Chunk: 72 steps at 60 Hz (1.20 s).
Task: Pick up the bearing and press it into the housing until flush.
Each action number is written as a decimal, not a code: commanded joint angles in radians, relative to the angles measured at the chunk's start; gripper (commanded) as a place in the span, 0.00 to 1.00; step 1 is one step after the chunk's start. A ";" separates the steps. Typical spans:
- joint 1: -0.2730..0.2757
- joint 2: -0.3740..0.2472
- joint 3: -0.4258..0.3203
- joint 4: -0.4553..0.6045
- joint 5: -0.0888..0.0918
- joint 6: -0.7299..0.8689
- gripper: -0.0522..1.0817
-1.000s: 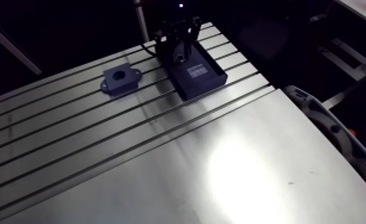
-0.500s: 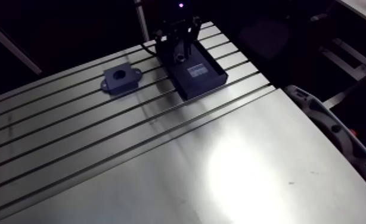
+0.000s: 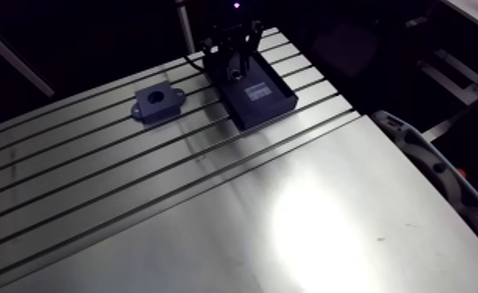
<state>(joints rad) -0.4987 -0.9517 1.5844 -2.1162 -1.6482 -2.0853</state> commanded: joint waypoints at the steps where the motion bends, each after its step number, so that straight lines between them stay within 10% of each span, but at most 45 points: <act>1: 0.000 0.000 -0.001 0.001 0.000 0.000 0.51; 72: 0.030 -0.057 -0.041 0.059 -0.011 0.011 0.60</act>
<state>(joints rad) -0.4870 -0.9774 1.5558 -2.0963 -1.6618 -2.0848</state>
